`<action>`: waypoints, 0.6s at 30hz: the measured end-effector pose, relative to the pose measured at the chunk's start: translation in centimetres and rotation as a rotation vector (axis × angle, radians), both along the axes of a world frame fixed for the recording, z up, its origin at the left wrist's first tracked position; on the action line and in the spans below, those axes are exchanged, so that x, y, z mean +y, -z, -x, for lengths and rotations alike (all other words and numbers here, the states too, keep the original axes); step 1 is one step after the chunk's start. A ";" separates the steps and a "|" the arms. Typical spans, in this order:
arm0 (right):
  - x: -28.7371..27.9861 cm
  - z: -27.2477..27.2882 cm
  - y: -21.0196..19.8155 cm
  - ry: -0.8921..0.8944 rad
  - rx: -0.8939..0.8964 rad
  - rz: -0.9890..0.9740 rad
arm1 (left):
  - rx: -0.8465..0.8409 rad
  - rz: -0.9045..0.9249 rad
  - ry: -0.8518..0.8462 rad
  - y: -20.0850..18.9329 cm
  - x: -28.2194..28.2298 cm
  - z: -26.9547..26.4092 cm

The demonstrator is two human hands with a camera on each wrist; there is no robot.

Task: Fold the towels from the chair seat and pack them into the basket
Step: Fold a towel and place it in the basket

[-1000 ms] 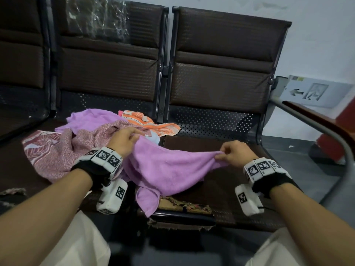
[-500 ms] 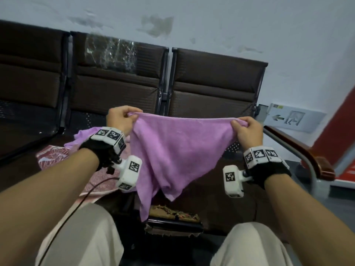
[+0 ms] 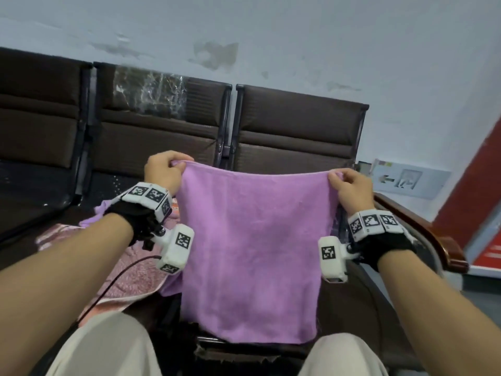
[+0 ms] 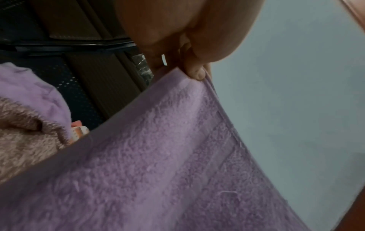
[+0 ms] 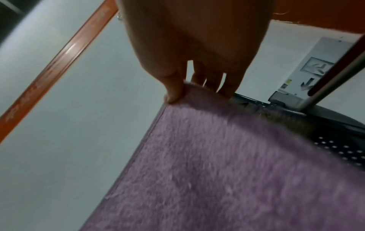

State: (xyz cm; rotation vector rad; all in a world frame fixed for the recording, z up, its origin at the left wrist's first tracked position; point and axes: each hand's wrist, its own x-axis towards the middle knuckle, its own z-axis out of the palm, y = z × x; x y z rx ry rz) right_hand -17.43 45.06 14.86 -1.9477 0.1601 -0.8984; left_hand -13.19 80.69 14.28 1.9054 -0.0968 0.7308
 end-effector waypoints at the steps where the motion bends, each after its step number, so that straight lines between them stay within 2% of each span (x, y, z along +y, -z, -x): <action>1: -0.4 -0.2 0.8 -0.018 0.044 0.009 | 0.016 0.018 0.009 0.7 -0.1 -0.4; 7: -2.1 -0.4 4.1 0.004 0.221 0.140 | 0.085 0.031 0.033 3.4 -0.5 -1.2; 12: -1.1 -1.0 5.3 0.101 0.174 -0.025 | 0.168 0.115 0.078 4.9 -1.3 -1.0; 18: 2.1 -1.4 10.7 0.063 0.325 -0.259 | 0.341 0.204 0.168 9.7 -3.5 -0.7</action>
